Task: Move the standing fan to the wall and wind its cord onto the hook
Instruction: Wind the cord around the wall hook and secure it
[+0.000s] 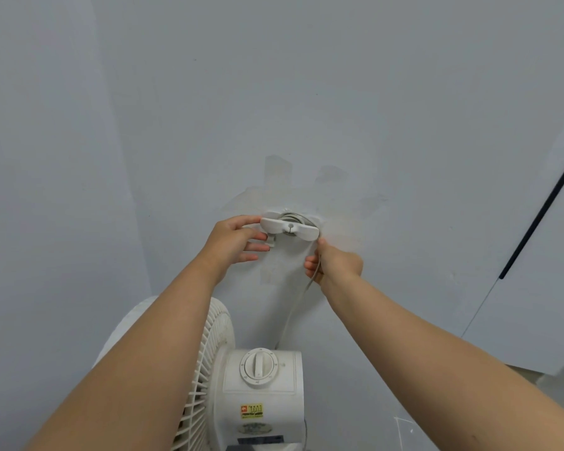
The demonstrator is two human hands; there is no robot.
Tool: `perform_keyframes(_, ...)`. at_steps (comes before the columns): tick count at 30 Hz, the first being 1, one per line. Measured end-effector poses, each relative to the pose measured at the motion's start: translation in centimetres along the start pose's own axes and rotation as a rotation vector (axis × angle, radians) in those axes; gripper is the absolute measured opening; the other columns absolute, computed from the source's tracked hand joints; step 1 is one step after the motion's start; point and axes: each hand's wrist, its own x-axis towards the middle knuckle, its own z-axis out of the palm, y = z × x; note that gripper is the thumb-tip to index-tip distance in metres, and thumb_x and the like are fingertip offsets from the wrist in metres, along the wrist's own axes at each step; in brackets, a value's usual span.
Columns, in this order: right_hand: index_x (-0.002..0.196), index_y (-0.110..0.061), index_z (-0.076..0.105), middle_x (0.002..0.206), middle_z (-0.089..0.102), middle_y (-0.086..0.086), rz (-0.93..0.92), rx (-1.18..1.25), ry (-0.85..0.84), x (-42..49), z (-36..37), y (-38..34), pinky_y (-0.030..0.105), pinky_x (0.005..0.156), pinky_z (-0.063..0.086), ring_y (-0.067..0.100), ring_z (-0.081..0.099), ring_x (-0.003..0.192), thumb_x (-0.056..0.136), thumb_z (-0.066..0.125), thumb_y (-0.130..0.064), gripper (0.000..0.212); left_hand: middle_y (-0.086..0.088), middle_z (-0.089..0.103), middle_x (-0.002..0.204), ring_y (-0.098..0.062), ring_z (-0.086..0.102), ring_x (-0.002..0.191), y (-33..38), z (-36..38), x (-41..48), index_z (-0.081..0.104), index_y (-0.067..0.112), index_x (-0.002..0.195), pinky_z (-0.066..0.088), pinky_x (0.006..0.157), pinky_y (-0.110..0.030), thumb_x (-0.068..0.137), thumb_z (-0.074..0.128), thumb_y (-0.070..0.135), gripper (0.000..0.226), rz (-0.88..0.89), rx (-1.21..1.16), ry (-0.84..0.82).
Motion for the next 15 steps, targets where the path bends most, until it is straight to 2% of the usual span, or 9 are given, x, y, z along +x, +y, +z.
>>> perform_keyframes(4,0.065,-0.01,0.05,0.049,0.051,0.004,0.181,-0.171,-0.266,-0.5,0.7,0.6,0.015,0.035,0.033,0.011,0.041,0.032,0.095,0.052,-0.024,0.033,-0.006,0.069,0.091,-0.015,0.071,0.073,-0.1,0.0,0.0,0.062,0.021,0.11,0.056,0.065,-0.024,0.089,0.049,0.005,0.03,-0.006,-0.009,-0.005)
perform_keyframes(6,0.064,-0.012,0.05,0.053,0.049,0.003,0.131,-0.271,-0.276,-0.2,0.9,0.9,0.019,0.041,0.029,0.013,0.036,0.04,0.095,0.052,-0.023,0.033,-0.005,0.069,0.089,-0.014,0.071,0.07,-0.1,0.0,0.1,0.062,0.022,0.109,0.056,0.064,-0.023,0.089,0.05,0.005,0.029,-0.003,-0.01,0.0)
perform_keyframes(8,0.065,-0.011,0.053,0.056,0.048,0.003,0.083,-0.273,-0.278,0.2,0.7,1.1,0.022,0.045,0.028,0.013,0.034,0.045,0.095,0.053,-0.02,0.031,-0.005,0.069,0.088,-0.015,0.071,0.071,-0.2,0.0,0.2,0.062,0.022,0.107,0.056,0.067,-0.025,0.089,0.049,0.004,0.028,-0.003,-0.013,-0.003)
perform_keyframes(12,0.074,-0.012,0.055,0.063,0.043,0.001,0.136,-0.201,-0.417,0.7,0.1,1.7,0.022,0.049,0.027,0.011,0.032,0.051,0.099,0.038,-0.009,0.031,-0.005,0.069,0.088,-0.015,0.071,0.071,-0.3,-0.1,0.5,0.062,0.02,0.106,0.056,0.07,-0.027,0.089,0.049,0.003,0.027,-0.007,-0.018,-0.009)
perform_keyframes(15,0.073,-0.013,0.055,0.06,0.04,-0.001,0.211,-0.227,-0.486,1.2,-0.4,2.8,0.021,0.049,0.028,0.01,0.031,0.048,0.1,0.042,-0.022,0.031,-0.006,0.068,0.086,-0.016,0.07,0.068,-0.4,0.1,0.7,0.061,0.016,0.107,0.057,0.064,-0.024,0.089,0.048,0.002,0.026,-0.008,-0.005,0.006)
